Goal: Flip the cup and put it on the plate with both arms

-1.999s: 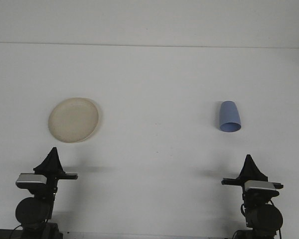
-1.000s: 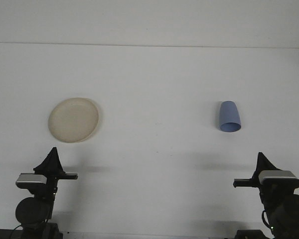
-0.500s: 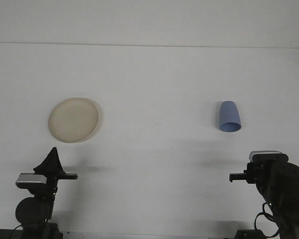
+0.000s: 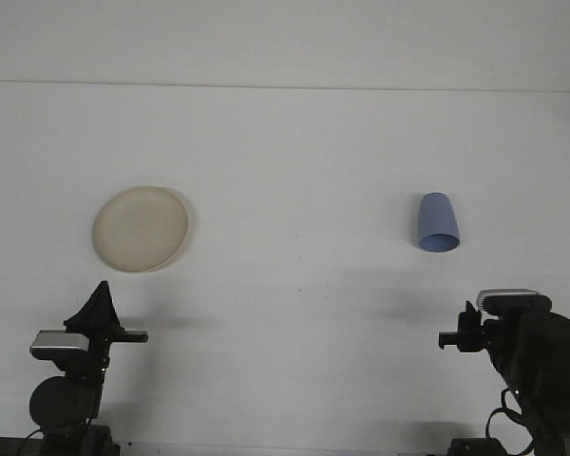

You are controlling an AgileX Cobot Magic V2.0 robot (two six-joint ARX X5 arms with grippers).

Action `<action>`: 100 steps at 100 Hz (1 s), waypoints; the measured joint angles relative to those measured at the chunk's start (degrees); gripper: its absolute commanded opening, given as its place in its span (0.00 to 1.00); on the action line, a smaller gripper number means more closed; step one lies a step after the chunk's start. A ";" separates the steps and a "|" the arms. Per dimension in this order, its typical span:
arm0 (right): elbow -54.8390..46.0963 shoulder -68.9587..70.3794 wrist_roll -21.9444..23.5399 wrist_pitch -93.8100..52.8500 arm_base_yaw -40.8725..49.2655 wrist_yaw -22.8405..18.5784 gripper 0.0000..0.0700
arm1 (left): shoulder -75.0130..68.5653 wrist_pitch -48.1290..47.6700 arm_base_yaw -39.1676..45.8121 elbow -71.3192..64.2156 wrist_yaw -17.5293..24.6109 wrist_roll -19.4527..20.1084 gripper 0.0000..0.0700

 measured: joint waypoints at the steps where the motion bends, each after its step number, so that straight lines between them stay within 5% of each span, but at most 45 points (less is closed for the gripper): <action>1: 0.00 0.00 0.00 0.00 0.00 0.00 0.78 | 0.00 -0.02 0.00 0.00 0.00 0.00 0.02; 39: 0.00 0.33 0.04 0.90 0.00 0.00 0.80 | 0.00 -0.02 0.00 0.00 0.00 0.00 0.02; 100: -7.87 10.71 -0.94 28.74 -2.08 -0.09 0.80 | 0.00 -0.02 0.00 0.00 0.00 0.00 0.02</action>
